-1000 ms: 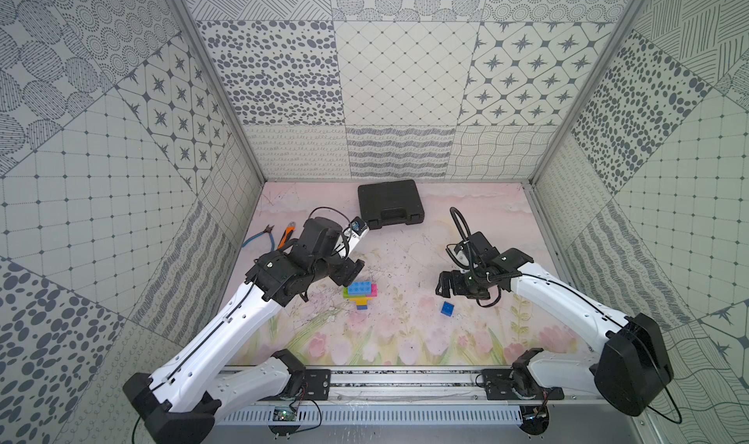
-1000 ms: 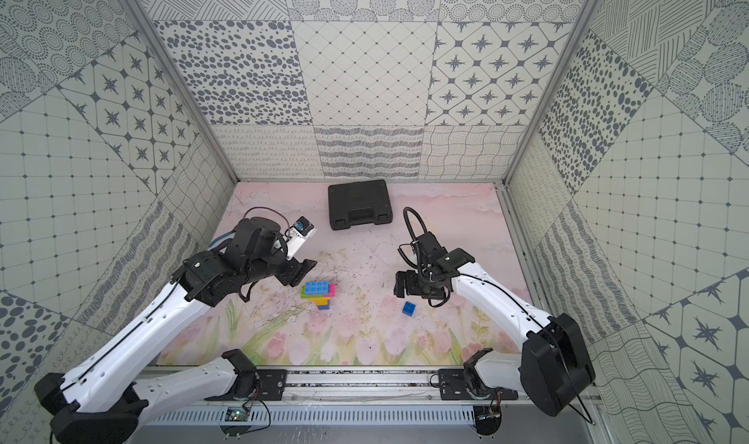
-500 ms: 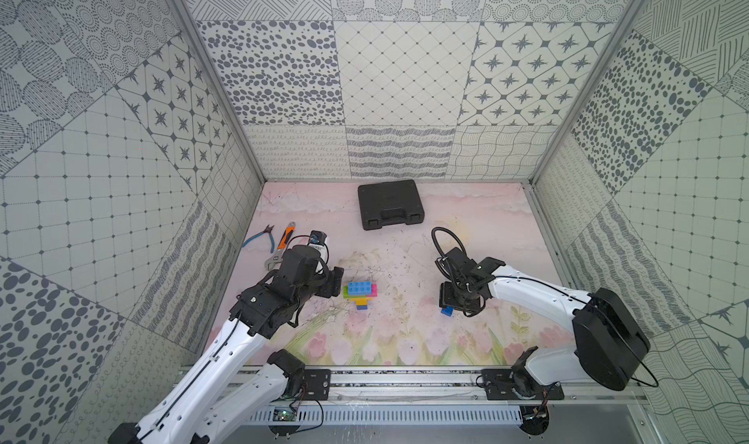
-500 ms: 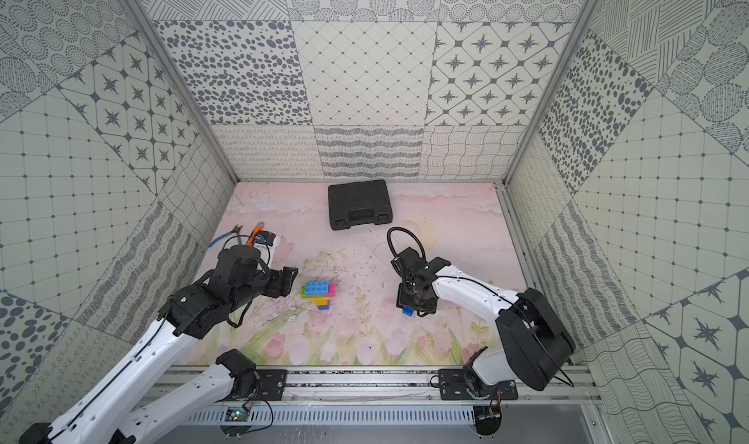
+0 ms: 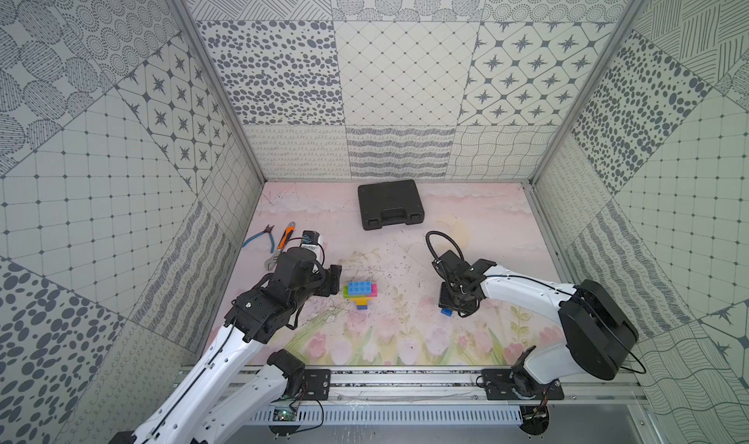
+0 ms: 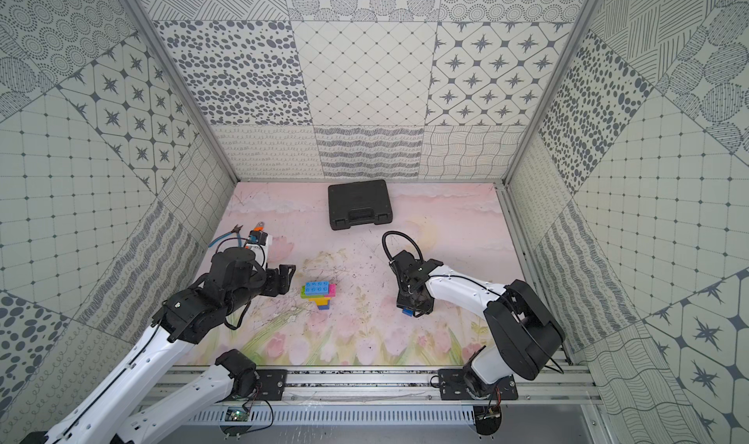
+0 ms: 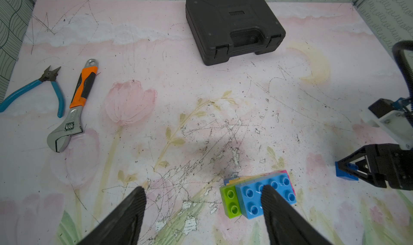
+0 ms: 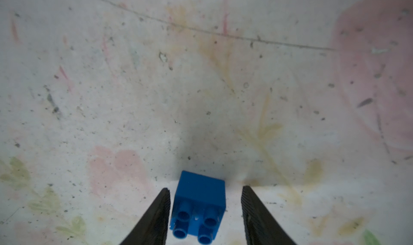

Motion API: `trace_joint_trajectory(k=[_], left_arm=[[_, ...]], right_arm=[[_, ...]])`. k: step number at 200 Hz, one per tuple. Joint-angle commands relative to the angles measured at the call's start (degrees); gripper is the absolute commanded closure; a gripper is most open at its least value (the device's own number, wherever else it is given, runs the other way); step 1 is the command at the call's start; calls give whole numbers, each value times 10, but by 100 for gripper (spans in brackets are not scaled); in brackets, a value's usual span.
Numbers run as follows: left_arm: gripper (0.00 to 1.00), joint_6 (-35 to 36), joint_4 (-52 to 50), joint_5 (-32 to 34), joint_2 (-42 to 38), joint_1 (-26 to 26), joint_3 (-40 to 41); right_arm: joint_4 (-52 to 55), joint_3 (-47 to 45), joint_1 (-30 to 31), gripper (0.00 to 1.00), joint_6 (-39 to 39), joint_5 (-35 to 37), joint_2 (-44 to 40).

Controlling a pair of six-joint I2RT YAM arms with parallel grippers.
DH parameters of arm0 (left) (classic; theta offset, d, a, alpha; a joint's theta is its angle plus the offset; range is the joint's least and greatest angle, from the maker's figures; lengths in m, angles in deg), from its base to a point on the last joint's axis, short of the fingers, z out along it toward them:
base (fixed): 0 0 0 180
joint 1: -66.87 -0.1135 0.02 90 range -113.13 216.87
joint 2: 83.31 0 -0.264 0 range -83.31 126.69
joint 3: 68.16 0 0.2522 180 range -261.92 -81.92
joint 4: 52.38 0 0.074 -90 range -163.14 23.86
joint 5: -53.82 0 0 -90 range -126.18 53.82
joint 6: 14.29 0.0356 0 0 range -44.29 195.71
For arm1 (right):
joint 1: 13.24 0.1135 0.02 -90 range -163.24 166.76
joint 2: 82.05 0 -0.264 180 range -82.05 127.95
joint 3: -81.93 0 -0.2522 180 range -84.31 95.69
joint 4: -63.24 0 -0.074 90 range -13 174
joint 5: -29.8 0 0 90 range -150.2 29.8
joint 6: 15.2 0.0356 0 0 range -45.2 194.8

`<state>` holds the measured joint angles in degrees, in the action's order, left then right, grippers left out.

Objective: Assemble a spoon with lego
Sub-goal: Pick up the lego brick from the center of the board.

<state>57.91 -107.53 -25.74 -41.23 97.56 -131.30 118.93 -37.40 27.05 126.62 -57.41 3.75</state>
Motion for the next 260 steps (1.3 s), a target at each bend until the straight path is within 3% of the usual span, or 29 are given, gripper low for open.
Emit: trace_joint_trajectory(k=[1,27,89,146,170,193,229,260], left_arm=[[16,-12,13,3,-2,-1,-1],[16,-11,12,1,0,-1,-2],[16,-11,12,7,-12,-1,-1],[16,-28,19,10,-11,-1,6],[16,-56,15,32,-16,-6,17],[16,-90,14,7,-16,-28,30],[16,-163,17,-84,-1,-94,51],[15,-214,16,-153,5,-145,71]], right_arm=[[-12,-5,8,48,19,6,7],[-15,-9,10,51,22,6,9],[-8,-2,18,79,16,18,15],[40,71,19,93,-63,34,-3],[46,109,18,98,-138,19,-22],[70,167,17,100,-245,15,-34],[125,296,19,100,-403,-65,9],[162,393,37,100,-495,-97,53]])
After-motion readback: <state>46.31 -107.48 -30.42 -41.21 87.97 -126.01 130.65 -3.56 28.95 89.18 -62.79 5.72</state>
